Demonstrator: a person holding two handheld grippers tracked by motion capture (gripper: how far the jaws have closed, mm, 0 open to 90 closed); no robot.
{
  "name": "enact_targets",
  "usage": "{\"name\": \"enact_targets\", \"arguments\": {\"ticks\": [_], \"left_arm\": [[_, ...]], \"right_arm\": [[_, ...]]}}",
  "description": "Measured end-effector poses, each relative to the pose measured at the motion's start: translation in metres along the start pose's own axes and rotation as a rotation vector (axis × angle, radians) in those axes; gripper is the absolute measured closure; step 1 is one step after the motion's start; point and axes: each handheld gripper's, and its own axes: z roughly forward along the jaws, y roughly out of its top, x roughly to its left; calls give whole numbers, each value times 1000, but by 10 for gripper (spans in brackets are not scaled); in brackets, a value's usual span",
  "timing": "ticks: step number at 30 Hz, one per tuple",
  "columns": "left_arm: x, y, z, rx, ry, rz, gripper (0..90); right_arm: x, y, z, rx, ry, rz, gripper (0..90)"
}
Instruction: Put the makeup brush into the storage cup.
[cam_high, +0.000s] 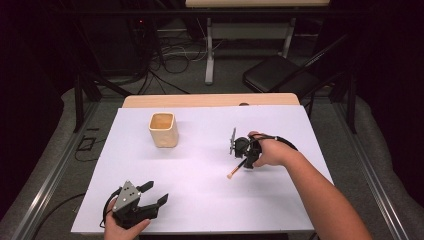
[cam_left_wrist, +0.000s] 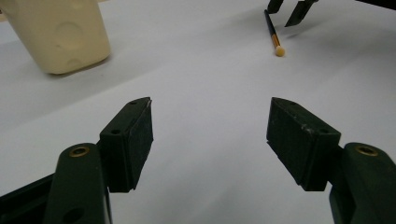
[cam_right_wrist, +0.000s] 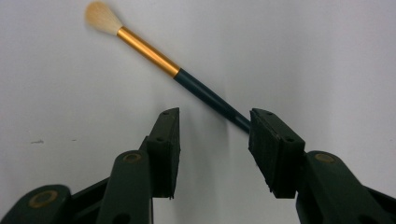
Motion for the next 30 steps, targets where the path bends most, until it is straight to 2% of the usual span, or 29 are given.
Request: {"name": "enact_targets", "arguments": {"ticks": [18,20,21,22,30], "left_arm": [[0,0,0,0,-1,0,317],[0,0,0,0,0,0,317],[0,0,0,0,-1,0,317],[0,0,0,0,-1,0,317],[1,0,1,2,0,-1,317]], "right_arm": [[0,3,5,-1,3,-12,538],[0,4,5,4,3,-14,538],[0,4,4,24,8,-19,537],[0,4,6,4,2,-19,538],[0,4,7,9,-1,-24,538]]}}
